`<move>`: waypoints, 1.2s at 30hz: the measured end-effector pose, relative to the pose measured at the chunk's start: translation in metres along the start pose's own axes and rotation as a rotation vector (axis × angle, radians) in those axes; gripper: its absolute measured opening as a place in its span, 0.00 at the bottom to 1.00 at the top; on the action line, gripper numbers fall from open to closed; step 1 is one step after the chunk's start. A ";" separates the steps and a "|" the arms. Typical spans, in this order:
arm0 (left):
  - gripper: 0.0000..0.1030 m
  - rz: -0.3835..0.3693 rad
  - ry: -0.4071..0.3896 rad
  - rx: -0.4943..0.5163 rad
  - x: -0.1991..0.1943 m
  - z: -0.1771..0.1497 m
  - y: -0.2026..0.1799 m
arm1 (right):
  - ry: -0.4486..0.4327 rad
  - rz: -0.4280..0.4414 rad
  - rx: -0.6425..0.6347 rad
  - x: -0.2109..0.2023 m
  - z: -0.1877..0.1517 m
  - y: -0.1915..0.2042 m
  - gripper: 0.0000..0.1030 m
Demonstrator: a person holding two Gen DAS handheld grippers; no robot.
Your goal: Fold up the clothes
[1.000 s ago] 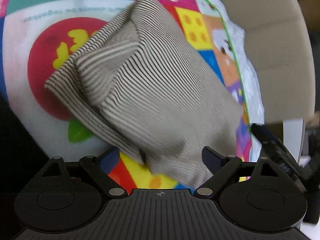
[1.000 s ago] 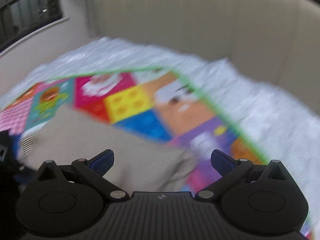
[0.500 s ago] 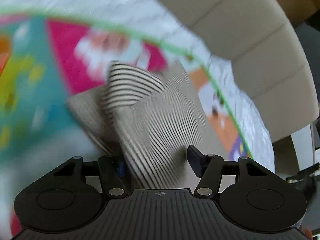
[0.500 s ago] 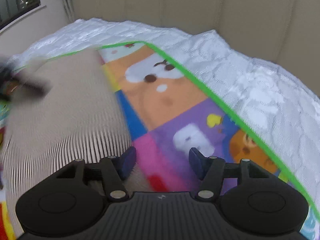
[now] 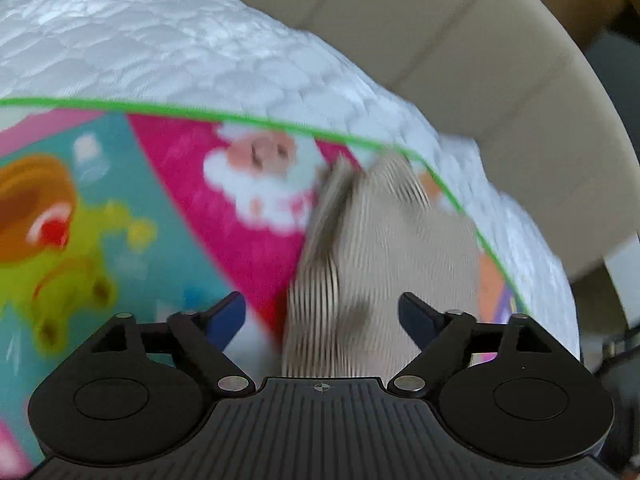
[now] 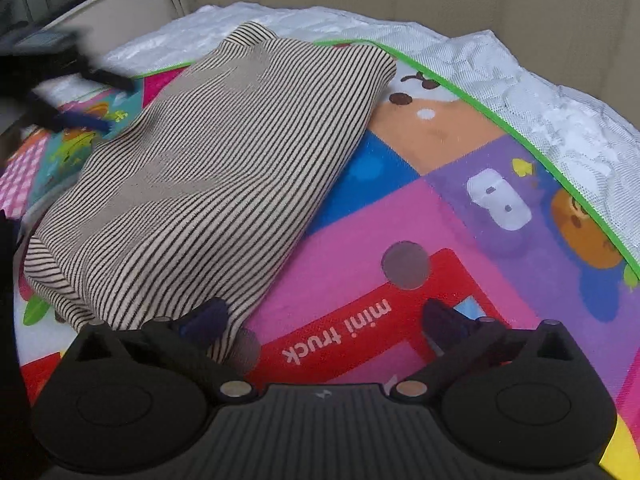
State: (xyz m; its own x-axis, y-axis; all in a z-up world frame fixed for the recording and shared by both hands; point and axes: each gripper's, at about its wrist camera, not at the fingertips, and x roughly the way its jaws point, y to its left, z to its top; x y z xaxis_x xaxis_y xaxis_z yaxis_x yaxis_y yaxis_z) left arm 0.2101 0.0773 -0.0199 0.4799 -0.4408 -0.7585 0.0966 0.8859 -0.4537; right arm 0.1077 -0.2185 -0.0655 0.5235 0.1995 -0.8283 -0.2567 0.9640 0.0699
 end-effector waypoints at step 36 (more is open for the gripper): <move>0.96 0.138 0.053 0.284 -0.003 -0.075 -0.014 | -0.055 -0.133 -0.341 -0.049 -0.035 0.087 0.71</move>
State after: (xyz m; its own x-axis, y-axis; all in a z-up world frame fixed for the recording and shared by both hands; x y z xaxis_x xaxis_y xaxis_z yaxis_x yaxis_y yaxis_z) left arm 0.1415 0.0554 -0.0460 0.4596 -0.3144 -0.8306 0.2770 0.9393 -0.2023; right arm 0.0310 -0.1506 -0.0381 0.6114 0.0943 -0.7857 -0.4342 0.8701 -0.2334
